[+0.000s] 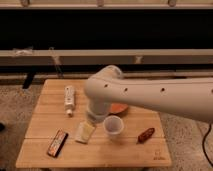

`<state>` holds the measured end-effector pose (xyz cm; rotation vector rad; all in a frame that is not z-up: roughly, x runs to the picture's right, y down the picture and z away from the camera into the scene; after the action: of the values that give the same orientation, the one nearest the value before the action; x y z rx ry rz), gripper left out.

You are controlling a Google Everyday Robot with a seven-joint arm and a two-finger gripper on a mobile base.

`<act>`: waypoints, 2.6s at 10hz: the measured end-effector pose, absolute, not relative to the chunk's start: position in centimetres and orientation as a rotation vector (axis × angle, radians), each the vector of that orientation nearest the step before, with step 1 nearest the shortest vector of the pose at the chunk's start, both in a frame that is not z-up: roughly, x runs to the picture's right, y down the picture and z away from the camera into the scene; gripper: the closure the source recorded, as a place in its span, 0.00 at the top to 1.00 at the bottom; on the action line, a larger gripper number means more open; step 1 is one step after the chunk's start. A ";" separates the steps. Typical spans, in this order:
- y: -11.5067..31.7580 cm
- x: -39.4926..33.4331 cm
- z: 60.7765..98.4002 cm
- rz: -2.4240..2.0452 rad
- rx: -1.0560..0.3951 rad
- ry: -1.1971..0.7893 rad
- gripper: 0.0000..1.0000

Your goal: Place the white sponge in the ceramic bowl

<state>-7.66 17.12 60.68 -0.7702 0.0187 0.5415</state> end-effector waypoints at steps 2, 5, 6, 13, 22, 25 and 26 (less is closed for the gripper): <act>19.3 -13.1 61.4 0.482 -0.776 -0.002 0.80; 20.7 -18.5 65.0 0.426 -0.800 -0.029 0.80; 20.6 -19.2 66.4 0.420 -0.806 -0.031 0.80; 20.3 -17.5 78.4 0.460 -0.846 0.066 0.80; 20.7 -11.4 82.4 0.657 -0.826 0.239 0.80; 21.7 -11.3 82.4 0.649 -0.839 0.261 0.61; 22.0 -11.4 82.2 0.644 -0.844 0.265 0.49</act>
<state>-11.37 22.03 82.24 -0.8443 0.2647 0.6442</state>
